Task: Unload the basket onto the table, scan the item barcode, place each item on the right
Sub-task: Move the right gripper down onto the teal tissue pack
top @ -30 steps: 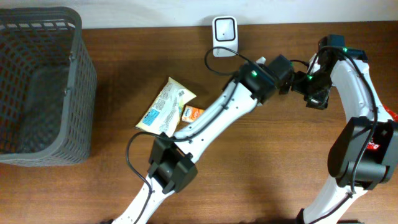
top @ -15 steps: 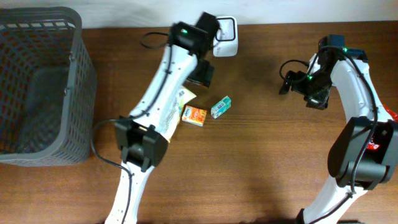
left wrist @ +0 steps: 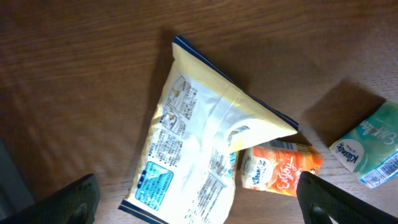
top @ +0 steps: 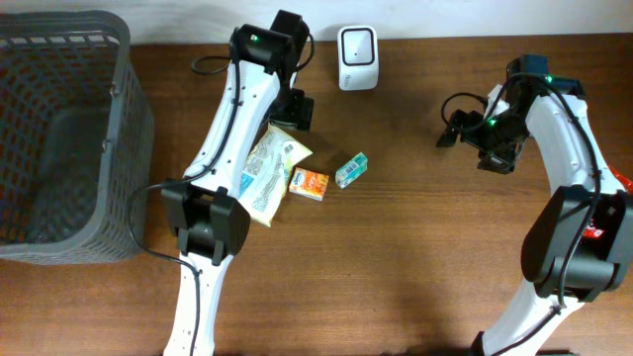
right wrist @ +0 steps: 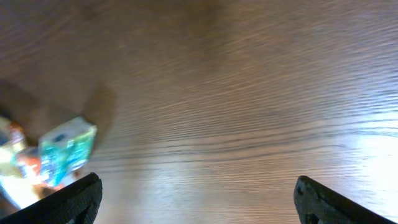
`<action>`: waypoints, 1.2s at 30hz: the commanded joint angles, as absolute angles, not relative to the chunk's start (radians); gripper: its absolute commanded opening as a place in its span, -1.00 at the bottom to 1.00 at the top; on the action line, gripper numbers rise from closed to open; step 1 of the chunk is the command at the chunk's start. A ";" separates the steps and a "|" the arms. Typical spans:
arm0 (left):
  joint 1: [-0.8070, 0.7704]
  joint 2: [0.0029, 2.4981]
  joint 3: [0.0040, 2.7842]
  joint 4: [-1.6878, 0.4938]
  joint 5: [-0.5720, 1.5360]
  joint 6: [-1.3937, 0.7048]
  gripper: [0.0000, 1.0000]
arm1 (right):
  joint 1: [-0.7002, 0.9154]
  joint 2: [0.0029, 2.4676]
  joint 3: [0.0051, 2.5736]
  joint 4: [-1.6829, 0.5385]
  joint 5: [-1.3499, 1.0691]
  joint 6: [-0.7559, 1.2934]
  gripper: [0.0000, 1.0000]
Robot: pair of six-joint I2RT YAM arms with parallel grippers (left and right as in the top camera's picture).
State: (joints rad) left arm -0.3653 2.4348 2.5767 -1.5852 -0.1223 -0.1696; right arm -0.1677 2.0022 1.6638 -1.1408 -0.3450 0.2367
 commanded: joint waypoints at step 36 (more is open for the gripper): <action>-0.334 2.508 2.566 -1.584 -0.259 -0.307 0.98 | 0.342 2.081 1.660 -0.743 -0.236 0.873 -0.76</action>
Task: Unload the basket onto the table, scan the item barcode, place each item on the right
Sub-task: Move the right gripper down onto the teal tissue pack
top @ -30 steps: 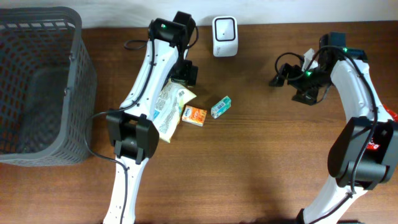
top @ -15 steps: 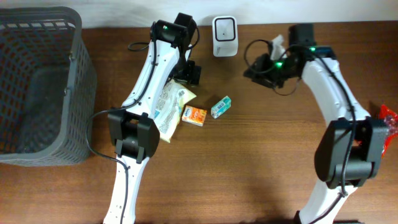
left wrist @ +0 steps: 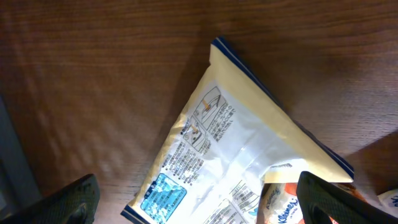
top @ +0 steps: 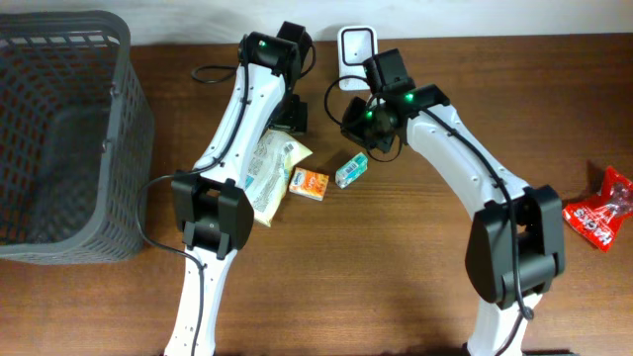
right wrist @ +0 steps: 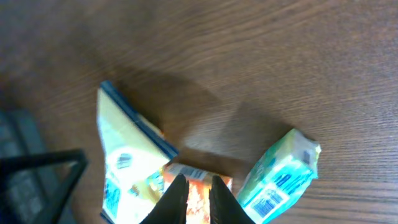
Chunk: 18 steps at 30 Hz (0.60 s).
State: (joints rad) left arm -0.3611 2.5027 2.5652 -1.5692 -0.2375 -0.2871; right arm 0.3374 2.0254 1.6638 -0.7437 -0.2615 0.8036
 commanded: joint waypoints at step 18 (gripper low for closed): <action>-0.292 2.508 2.566 -1.604 -0.258 -0.307 0.98 | 0.361 2.135 1.651 -0.873 -0.129 0.873 -0.92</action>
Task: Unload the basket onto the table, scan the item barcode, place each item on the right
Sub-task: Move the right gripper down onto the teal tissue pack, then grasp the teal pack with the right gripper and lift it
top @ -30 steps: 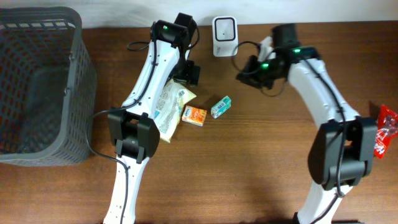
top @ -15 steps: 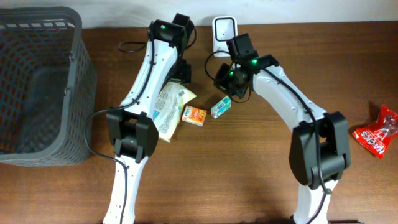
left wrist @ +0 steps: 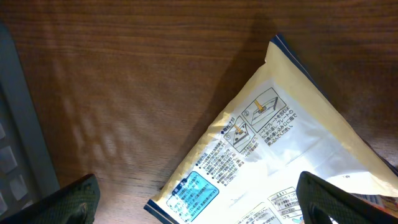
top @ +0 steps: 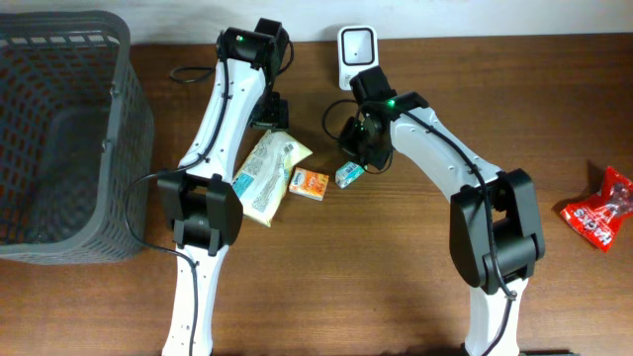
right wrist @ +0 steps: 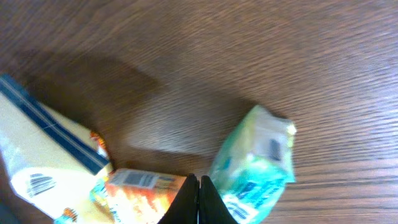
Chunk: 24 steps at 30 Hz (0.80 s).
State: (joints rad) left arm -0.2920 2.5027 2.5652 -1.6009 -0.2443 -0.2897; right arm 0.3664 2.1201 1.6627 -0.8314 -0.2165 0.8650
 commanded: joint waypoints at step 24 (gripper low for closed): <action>-0.292 2.508 2.566 -1.587 -0.225 -0.307 0.98 | 0.303 2.093 1.661 -1.069 -0.278 0.610 -0.53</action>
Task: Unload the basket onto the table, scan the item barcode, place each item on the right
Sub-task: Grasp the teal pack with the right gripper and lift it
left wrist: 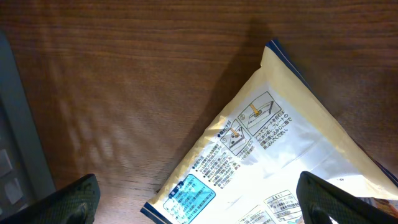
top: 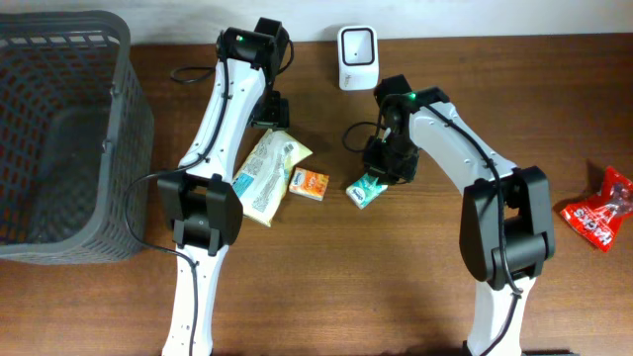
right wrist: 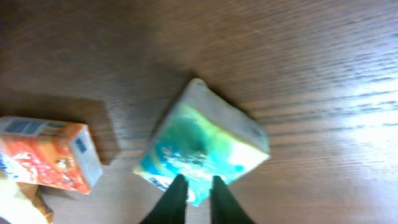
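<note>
A green tissue pack (top: 364, 190) lies on the wooden table, its green face (right wrist: 205, 146) turned up. My right gripper (right wrist: 194, 198) hovers at its near edge. The two fingers are almost together, a thin slit between them, and nothing is seen clamped. The white barcode scanner (top: 356, 44) stands at the table's far edge, beyond the pack. My left gripper (left wrist: 199, 202) is wide open over the yellow snack bag (left wrist: 280, 149), whose printed back faces up.
An orange pack (right wrist: 50, 155) lies left of the green pack, touching the snack bag (top: 262, 176). A dark mesh basket (top: 129, 99) fills the far left. A red packet (top: 596, 220) lies at the right edge.
The green pack has shifted right and toward the front, away from the orange pack, and turned another face up. My right gripper moved with it; its fingers now show a thin slit.
My right gripper was wide open over bare table at the right. Then it stood above the packs with its fingers nearly together, then fully shut beside the green pack, which now lies displaced and turned. My left gripper stayed open, shifting leftwards over the snack bag.
</note>
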`<action>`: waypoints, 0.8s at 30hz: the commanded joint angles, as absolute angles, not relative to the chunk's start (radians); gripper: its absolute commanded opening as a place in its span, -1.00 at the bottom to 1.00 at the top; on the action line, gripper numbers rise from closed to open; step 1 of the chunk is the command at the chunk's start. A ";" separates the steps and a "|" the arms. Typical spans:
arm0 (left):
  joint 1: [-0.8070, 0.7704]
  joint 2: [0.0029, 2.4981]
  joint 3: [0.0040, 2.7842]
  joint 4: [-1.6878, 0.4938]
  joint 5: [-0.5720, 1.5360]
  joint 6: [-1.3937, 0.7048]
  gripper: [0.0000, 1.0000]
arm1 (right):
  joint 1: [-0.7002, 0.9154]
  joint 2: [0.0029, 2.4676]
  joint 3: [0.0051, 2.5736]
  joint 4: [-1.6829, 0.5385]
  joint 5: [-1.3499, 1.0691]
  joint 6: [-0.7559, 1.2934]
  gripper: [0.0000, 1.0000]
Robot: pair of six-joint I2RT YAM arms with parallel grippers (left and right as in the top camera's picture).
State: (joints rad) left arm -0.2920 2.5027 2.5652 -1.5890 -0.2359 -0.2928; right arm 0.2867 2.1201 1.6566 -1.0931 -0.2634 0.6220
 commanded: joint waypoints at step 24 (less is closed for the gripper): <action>-0.292 2.508 2.566 -1.592 -0.225 -0.306 0.98 | 0.475 2.164 1.659 -1.031 0.144 1.065 -0.20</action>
State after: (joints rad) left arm -0.2920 2.5027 2.5652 -1.5898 -0.2359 -0.2928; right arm 0.4747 2.1223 1.6566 -1.0363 0.1158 1.0328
